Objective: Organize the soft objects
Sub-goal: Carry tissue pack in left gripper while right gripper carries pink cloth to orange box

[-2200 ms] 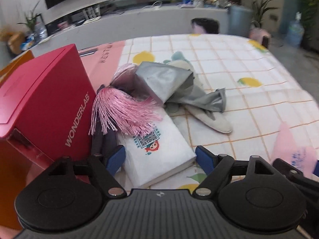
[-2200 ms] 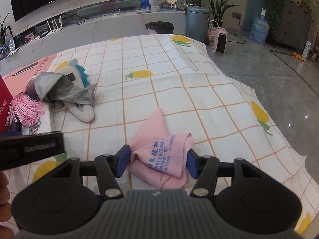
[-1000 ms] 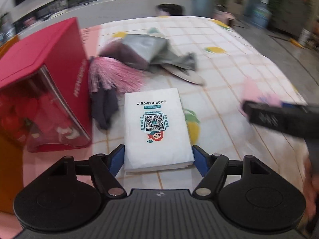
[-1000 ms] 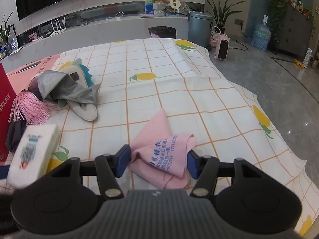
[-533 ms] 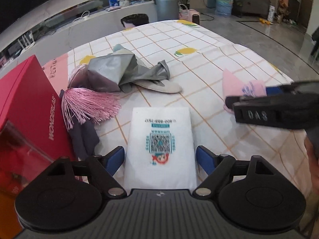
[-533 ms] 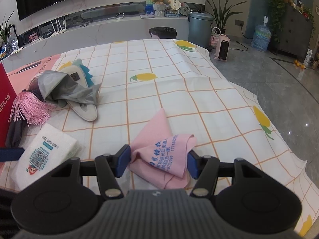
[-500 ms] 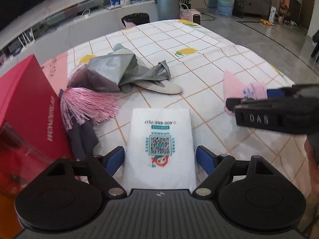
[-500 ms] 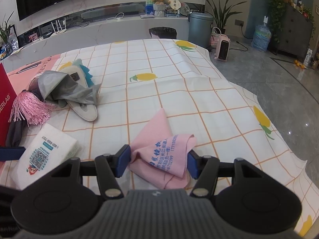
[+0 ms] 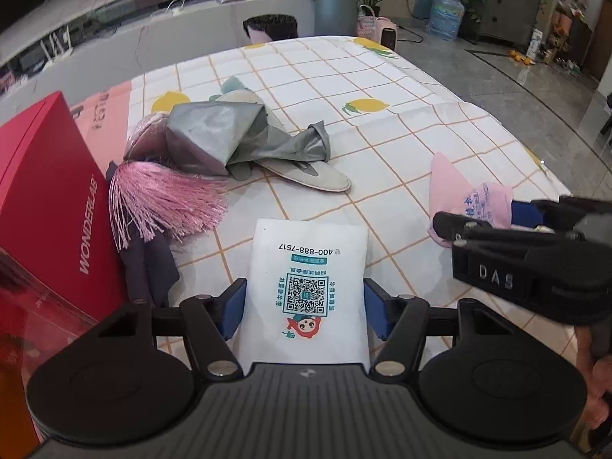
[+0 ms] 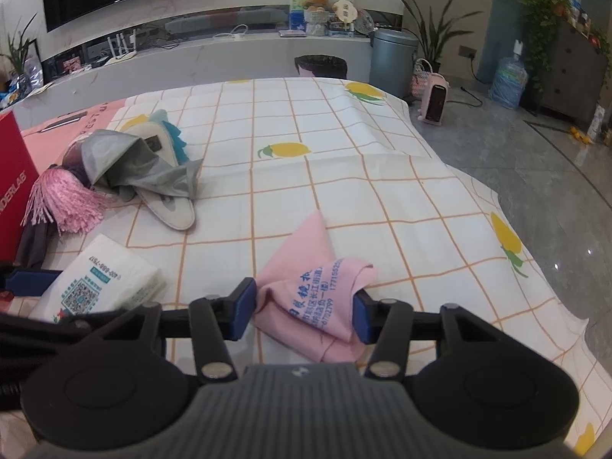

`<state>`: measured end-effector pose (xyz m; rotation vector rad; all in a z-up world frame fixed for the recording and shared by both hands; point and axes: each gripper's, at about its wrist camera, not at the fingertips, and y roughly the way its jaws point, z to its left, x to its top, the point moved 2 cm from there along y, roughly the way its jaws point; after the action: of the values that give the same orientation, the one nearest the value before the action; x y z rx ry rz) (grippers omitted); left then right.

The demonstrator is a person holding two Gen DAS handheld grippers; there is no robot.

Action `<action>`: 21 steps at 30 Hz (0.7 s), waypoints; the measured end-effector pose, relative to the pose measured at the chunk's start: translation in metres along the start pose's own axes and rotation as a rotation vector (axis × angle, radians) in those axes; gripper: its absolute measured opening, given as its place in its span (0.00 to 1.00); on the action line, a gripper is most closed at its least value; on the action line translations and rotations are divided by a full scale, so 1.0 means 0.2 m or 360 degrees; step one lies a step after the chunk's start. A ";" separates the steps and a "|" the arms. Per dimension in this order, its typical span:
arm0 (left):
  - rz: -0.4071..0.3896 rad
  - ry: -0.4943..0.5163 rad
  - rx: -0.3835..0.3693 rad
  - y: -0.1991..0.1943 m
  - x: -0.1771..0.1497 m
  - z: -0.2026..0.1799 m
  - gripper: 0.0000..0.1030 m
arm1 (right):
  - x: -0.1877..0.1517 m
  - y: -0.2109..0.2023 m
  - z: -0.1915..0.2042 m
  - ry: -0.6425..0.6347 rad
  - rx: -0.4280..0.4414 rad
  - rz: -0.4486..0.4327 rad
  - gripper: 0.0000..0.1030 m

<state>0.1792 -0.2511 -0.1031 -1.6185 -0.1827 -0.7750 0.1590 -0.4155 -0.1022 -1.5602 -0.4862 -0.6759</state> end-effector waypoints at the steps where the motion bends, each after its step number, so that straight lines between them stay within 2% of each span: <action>1: 0.0011 -0.0016 -0.0005 0.00 0.01 0.01 0.70 | 0.00 0.00 0.00 -0.0009 0.0006 -0.0001 0.44; 5: 0.0035 -0.0043 0.0020 0.00 0.01 0.03 0.71 | 0.01 0.00 0.01 -0.0039 0.0026 0.0017 0.33; 7: 0.0045 -0.0049 0.0027 0.00 0.01 0.04 0.71 | 0.02 -0.01 0.01 -0.0035 0.0028 0.0047 0.22; 10: 0.0063 -0.0055 -0.0024 -0.02 0.01 0.06 0.72 | 0.04 -0.01 -0.02 0.0005 0.0063 0.0096 0.15; 13: 0.0096 -0.0109 -0.0034 -0.02 0.01 0.09 0.72 | 0.05 -0.01 -0.03 0.0017 0.0109 0.0136 0.12; 15: 0.0124 -0.0154 -0.0053 -0.03 0.01 0.12 0.72 | 0.05 -0.02 -0.02 -0.0014 0.0093 0.0157 0.11; 21: 0.0174 -0.0226 -0.0201 -0.08 0.02 0.17 0.72 | 0.05 -0.12 0.09 -0.0238 0.0017 0.0157 0.11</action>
<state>0.1868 -0.2164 -0.0886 -1.7891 -0.1478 -0.5977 0.1534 -0.3970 -0.0777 -1.6209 -0.5192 -0.4833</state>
